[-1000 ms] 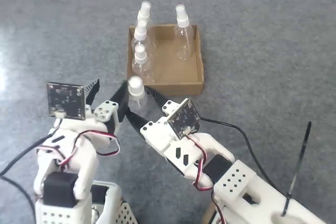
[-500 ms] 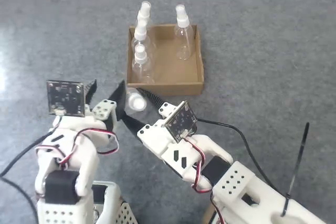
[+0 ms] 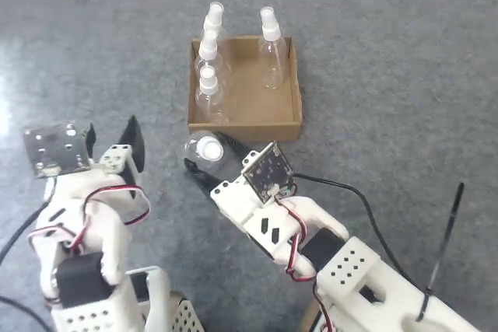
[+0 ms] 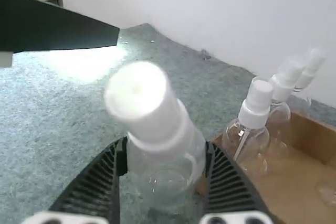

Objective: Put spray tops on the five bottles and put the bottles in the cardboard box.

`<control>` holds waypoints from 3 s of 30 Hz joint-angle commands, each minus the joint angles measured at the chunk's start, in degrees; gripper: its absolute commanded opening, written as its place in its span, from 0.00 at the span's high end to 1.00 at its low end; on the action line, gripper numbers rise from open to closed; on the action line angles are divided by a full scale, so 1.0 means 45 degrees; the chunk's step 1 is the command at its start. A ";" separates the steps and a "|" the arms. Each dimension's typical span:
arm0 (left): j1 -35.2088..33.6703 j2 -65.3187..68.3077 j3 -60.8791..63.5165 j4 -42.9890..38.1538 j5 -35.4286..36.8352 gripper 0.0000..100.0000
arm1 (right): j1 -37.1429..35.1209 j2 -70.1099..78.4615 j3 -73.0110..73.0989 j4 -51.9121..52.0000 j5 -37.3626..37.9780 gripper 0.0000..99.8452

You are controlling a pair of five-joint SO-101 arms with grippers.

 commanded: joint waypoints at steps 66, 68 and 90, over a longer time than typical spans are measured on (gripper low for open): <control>-0.0957 -0.0078 0.5968 -0.6017 0.1348 0.79 | 0.5558 0.7219 -0.8947 0.4386 0.0156 0.98; -0.0957 -0.0078 0.5968 -0.6017 0.1348 0.79 | 0.5734 0.7922 -0.9338 0.4386 0.0156 0.98; -0.1016 -0.0078 0.5968 -0.6017 0.1348 0.79 | 0.5734 1.1790 -1.1175 0.4347 0.0078 0.98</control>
